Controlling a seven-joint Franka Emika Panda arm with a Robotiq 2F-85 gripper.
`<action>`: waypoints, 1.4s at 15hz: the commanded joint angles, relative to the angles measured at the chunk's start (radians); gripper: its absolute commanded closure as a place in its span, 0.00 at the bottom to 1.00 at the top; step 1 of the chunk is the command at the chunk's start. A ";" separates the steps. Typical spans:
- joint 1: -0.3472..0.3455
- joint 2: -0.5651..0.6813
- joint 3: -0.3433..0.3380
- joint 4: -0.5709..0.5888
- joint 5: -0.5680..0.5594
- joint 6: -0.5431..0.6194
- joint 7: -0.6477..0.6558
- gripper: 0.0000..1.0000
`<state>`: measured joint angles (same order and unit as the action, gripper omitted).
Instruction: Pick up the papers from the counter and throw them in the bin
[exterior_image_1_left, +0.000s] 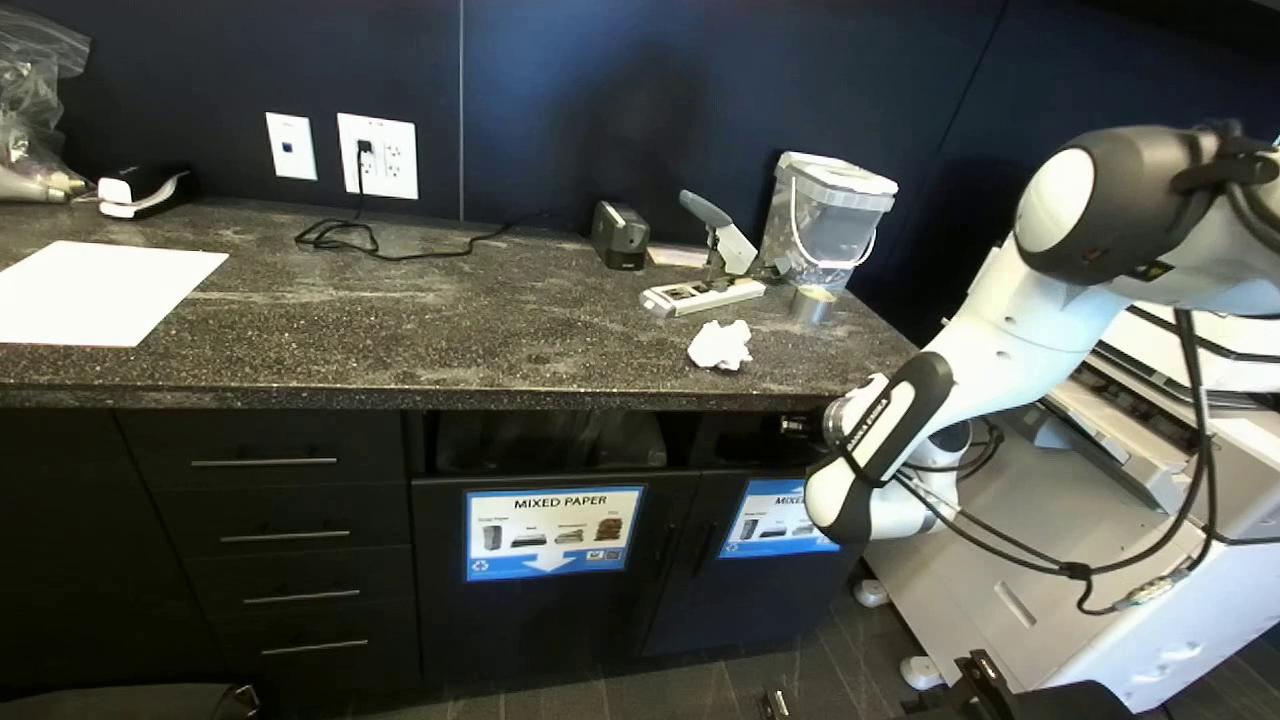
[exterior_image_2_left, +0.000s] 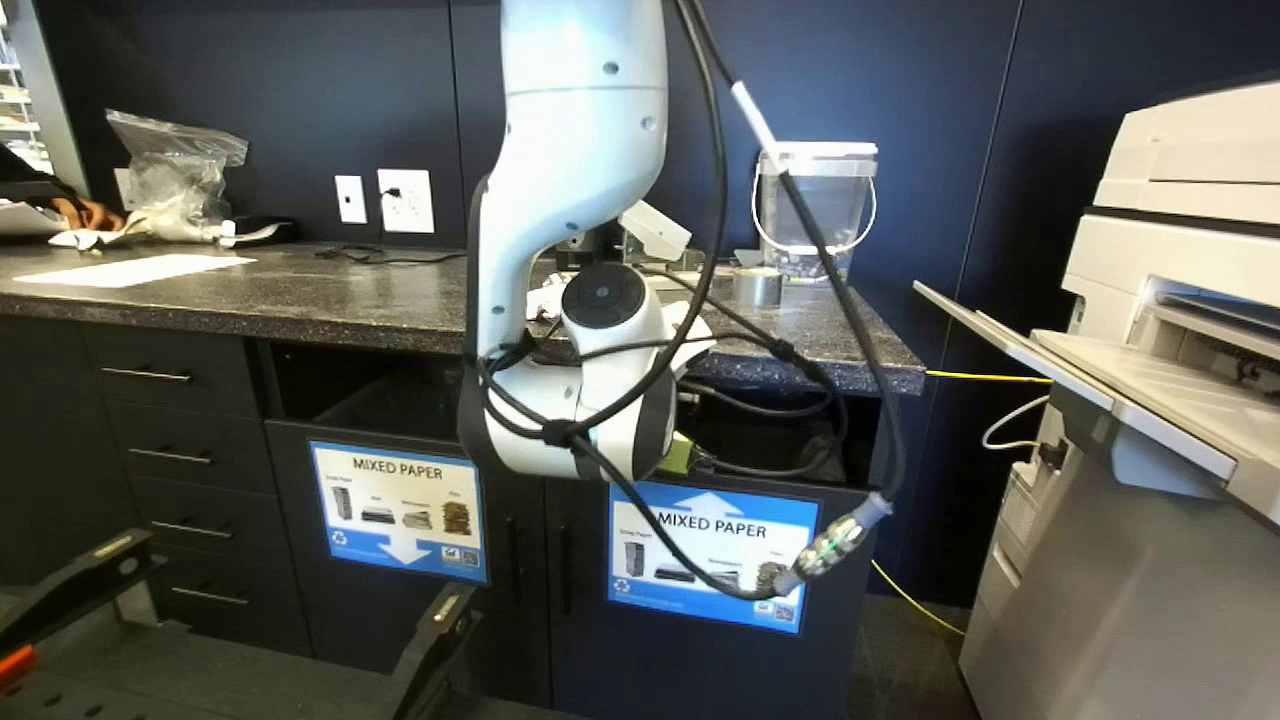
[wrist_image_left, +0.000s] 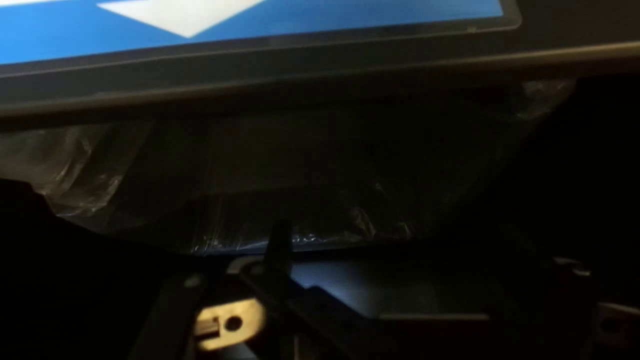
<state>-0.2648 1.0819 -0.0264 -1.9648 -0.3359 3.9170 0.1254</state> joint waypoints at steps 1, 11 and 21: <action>-0.113 -0.251 0.052 -0.235 -0.205 -0.194 0.046 0.00; -0.607 -0.659 0.690 -0.519 -0.398 -0.944 0.150 0.00; -0.777 -0.782 1.191 -0.290 -0.152 -1.104 0.150 0.00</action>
<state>-1.0540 0.3325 1.1289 -2.3380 -0.5058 2.8799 0.2748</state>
